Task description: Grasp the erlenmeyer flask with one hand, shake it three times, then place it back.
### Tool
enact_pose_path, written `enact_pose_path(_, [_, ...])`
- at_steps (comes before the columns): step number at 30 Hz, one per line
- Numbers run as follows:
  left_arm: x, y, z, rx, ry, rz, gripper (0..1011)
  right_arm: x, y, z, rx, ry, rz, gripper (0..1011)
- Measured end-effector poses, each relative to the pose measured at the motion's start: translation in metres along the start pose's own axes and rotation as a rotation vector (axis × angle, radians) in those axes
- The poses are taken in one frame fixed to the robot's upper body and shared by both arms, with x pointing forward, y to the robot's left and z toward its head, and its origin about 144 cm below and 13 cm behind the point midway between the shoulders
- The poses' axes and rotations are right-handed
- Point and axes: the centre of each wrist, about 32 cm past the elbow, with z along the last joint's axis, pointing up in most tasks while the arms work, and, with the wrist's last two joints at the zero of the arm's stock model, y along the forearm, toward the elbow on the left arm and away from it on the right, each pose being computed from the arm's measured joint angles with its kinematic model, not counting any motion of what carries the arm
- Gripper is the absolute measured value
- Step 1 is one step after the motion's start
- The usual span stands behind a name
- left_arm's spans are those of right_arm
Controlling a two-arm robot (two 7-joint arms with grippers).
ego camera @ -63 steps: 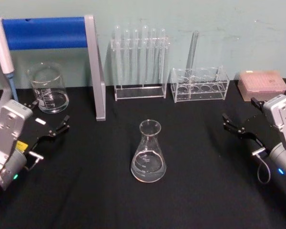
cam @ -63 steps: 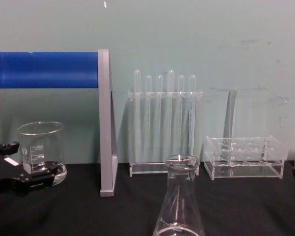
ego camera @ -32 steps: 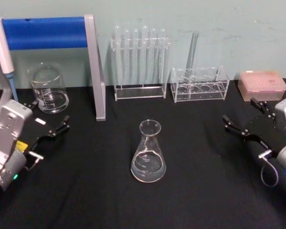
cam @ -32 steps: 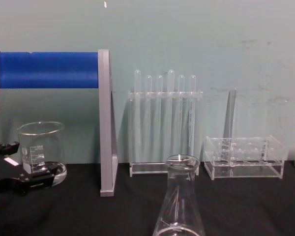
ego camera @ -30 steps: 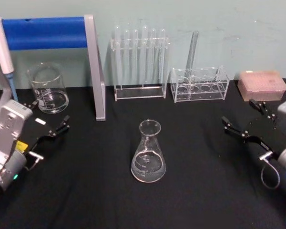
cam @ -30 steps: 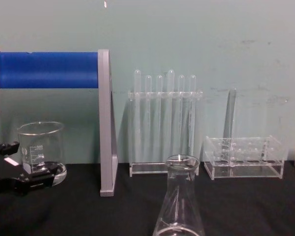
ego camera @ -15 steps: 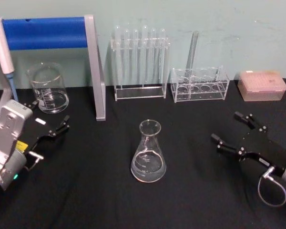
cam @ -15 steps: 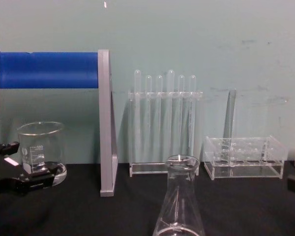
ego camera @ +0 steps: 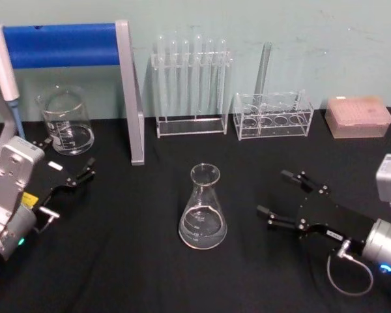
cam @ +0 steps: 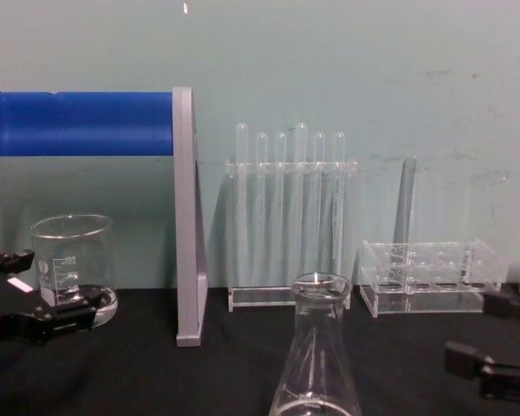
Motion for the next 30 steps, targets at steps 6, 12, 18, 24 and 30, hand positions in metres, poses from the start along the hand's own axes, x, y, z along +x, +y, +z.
enact_pose_path(6, [0.0, 0.0, 0.0, 0.0, 0.0, 0.0, 1001, -0.001, 0.015, 0.001, 0.004, 0.027, 0.055, 1000])
enact_pose_path(12, [0.0, 0.0, 0.0, 0.0, 0.0, 0.0, 1001, 0.002, 0.031, 0.002, 0.001, 0.038, 0.107, 1000])
enact_pose_path(18, [0.0, 0.0, 0.0, 0.0, 0.0, 0.0, 1001, 0.006, 0.043, 0.002, -0.004, 0.051, 0.139, 1000])
enact_pose_path(24, [0.0, 0.0, 0.0, 0.0, 0.0, 0.0, 1001, 0.01, 0.058, 0.002, -0.002, 0.056, 0.171, 1000])
enact_pose_path(30, [0.0, 0.0, 0.0, 0.0, 0.0, 0.0, 1001, 0.013, 0.072, 0.002, 0.002, 0.055, 0.201, 1000])
